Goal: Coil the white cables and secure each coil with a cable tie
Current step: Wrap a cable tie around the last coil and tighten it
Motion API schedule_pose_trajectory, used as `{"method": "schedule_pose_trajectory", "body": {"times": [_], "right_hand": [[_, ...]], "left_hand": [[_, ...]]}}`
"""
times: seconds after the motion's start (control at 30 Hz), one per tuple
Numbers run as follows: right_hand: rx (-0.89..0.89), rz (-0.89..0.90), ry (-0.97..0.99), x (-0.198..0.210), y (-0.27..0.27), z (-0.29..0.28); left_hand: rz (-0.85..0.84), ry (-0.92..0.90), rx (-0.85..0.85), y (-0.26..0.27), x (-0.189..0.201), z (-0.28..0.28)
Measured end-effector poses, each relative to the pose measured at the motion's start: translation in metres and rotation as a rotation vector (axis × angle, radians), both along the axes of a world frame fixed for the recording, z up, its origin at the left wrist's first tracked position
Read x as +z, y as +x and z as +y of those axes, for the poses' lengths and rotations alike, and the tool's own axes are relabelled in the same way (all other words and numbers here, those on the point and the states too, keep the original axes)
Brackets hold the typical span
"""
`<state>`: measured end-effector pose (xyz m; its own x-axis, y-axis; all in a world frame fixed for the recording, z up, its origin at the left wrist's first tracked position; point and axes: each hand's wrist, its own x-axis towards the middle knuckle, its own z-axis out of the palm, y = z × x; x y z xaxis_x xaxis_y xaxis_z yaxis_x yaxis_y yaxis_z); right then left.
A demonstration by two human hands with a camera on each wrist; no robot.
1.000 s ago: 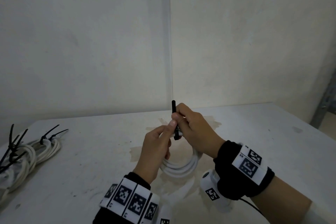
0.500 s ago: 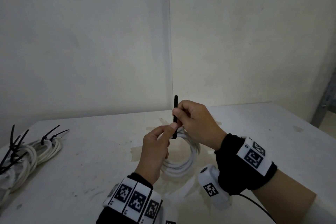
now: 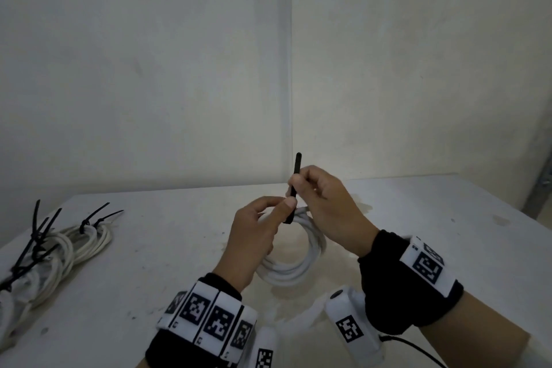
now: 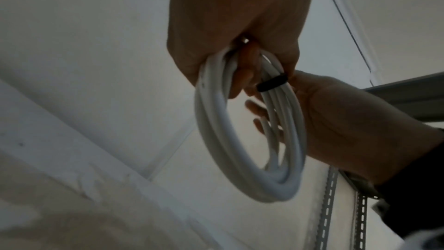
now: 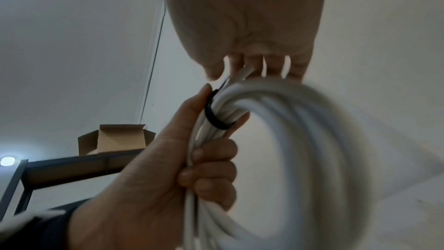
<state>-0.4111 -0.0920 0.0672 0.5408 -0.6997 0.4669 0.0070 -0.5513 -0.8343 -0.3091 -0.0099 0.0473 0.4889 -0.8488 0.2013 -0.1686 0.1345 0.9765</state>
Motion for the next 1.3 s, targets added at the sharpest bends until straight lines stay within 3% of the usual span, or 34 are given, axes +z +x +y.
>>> {"method": "schedule_pose_trajectory", "body": {"times": [0.17, 0.47, 0.7, 0.9, 1.3], "right_hand": [[0.221, 0.245, 0.153, -0.020, 0.000, 0.011], [0.213, 0.103, 0.280, -0.032, 0.044, 0.035], [0.240, 0.088, 0.360, -0.041, 0.090, 0.065], [0.227, 0.124, 0.261, -0.045, 0.120, 0.088], [0.514, 0.402, 0.364, -0.056, 0.185, 0.150]], "left_hand": [[0.094, 0.041, 0.037, 0.025, -0.002, 0.009], [0.051, 0.133, -0.040, 0.073, -0.027, 0.065], [-0.044, 0.055, 0.127, 0.106, -0.034, 0.094], [-0.168, 0.016, 0.251, 0.128, -0.036, 0.118], [-0.244, 0.210, 0.423, 0.206, -0.057, 0.206]]}}
